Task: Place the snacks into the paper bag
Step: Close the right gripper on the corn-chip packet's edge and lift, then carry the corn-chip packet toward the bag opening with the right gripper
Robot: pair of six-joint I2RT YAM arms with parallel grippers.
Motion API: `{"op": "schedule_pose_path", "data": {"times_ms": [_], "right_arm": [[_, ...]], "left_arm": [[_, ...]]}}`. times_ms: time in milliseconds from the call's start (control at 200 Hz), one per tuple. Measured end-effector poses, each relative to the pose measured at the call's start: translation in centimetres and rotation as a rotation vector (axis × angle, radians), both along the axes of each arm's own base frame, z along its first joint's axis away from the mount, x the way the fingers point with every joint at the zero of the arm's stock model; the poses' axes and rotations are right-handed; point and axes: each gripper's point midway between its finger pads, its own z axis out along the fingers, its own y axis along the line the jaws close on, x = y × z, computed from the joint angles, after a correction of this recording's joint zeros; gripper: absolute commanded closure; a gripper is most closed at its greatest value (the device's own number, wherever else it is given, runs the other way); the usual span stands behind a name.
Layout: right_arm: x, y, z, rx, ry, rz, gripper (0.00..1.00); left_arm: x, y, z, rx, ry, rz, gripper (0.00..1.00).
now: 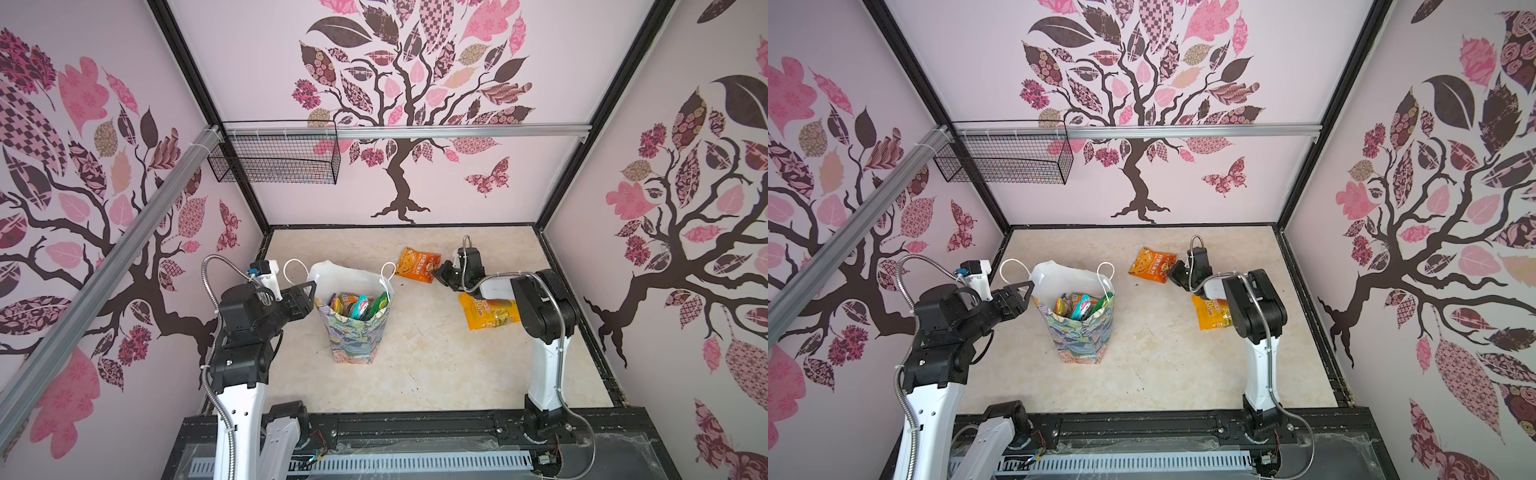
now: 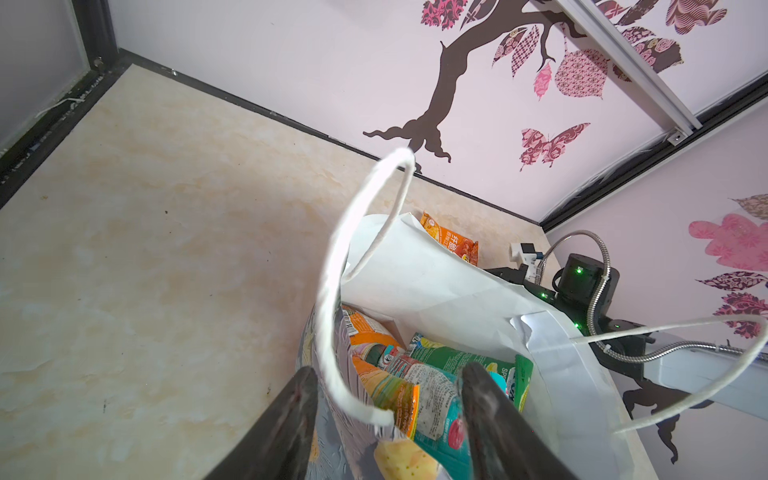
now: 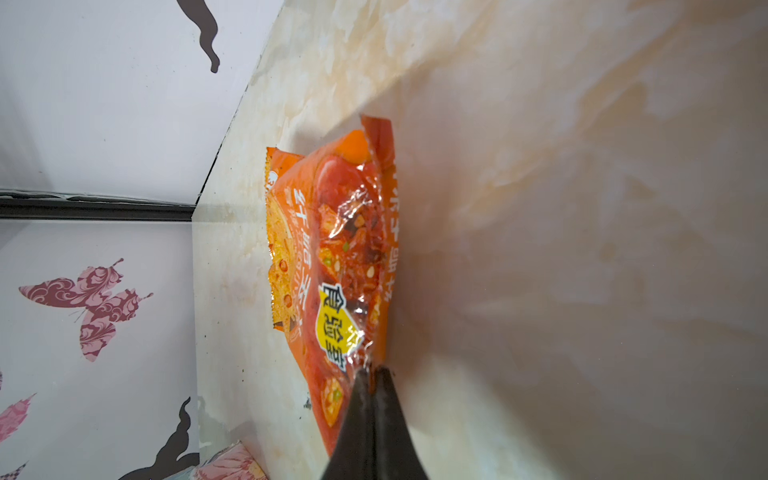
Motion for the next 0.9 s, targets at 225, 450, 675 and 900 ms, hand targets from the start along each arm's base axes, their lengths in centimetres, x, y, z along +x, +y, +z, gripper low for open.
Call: {"op": "schedule_pose_path", "data": {"times_ms": [225,450,675,900], "right_arm": [[-0.2,0.0,2.3,-0.025,-0.065,0.027,1.00],[-1.1,-0.2,7.0,-0.032,-0.164,0.055,1.00],[-3.0,0.2,12.9,-0.027,-0.273,0.078,1.00],[-5.7,0.5,19.4,-0.028,-0.408,0.110,1.00]], "left_arm": [[-0.1,0.0,0.1,-0.002,-0.005,-0.003,0.42],[-0.3,0.0,0.4,-0.002,-0.014,-0.003,0.42],[-0.3,-0.1,0.4,-0.004,-0.015,-0.006,0.42],[-0.3,-0.2,0.4,-0.009,-0.014,-0.012,0.42]]}}
